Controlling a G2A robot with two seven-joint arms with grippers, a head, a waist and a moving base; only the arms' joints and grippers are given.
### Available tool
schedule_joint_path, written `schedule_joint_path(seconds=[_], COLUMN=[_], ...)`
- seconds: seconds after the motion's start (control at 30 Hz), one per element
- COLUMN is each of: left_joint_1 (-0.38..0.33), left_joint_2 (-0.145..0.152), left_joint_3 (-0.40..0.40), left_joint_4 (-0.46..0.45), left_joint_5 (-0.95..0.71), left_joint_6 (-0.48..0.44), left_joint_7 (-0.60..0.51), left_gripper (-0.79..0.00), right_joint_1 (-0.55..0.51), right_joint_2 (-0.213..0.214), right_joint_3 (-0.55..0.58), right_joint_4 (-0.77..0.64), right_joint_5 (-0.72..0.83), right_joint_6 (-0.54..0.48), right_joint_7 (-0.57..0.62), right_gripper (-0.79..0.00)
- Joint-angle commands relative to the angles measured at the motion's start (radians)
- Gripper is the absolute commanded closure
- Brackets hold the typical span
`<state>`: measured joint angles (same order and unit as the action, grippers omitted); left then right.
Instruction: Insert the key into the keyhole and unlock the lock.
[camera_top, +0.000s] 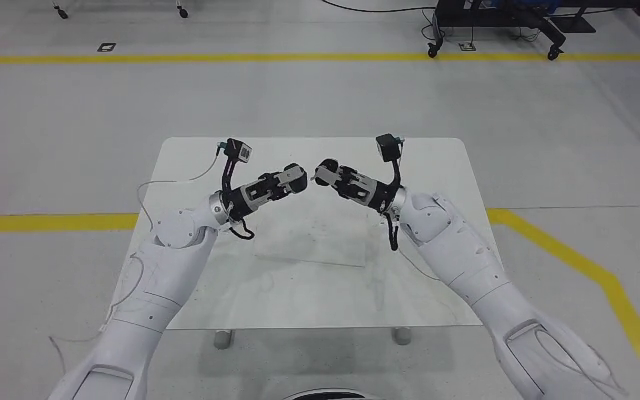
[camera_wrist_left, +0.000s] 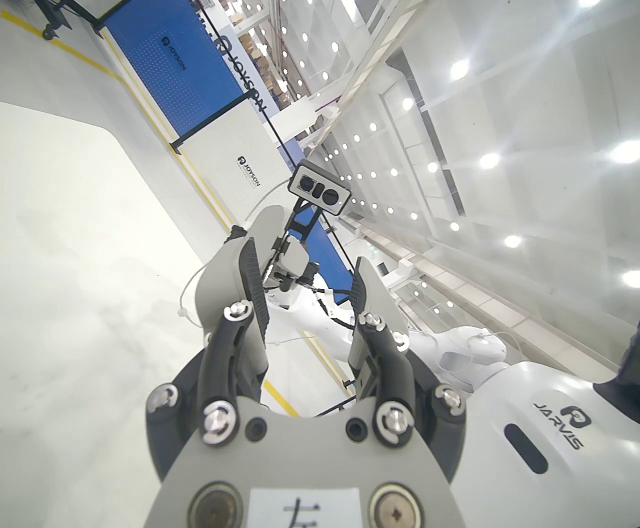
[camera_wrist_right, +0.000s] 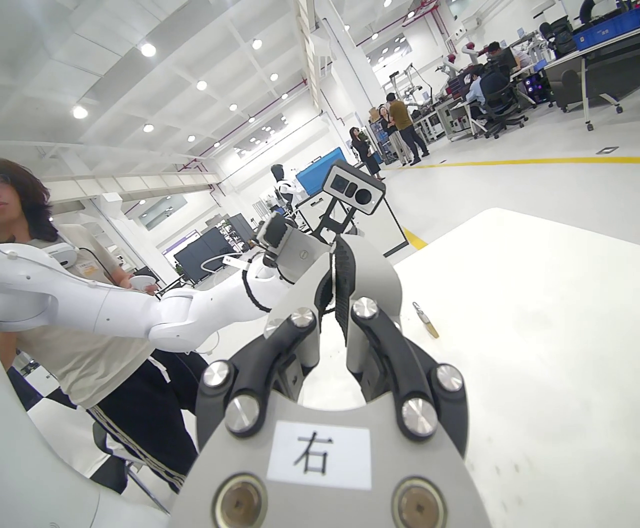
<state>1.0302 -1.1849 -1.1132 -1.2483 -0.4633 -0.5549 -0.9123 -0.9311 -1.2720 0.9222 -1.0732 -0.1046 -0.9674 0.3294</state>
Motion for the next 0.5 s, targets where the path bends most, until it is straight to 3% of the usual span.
schedule_joint_path(seconds=[0.0,0.47], left_joint_1=[0.001,0.021], left_joint_2=[-0.002,-0.004], left_joint_3=[0.007,0.013], left_joint_4=[-0.004,-0.028], left_joint_5=[0.030,0.132], left_joint_6=[-0.004,-0.016], left_joint_7=[0.025,0.092], left_gripper=[-0.314,-0.018], right_joint_1=[0.006,0.011], right_joint_2=[-0.003,-0.015], right_joint_3=[-0.003,-0.011], right_joint_4=[0.009,0.035], right_joint_5=[0.008,0.027], right_joint_6=[0.000,-0.010], right_joint_7=[0.002,0.004], right_gripper=[0.000,0.000])
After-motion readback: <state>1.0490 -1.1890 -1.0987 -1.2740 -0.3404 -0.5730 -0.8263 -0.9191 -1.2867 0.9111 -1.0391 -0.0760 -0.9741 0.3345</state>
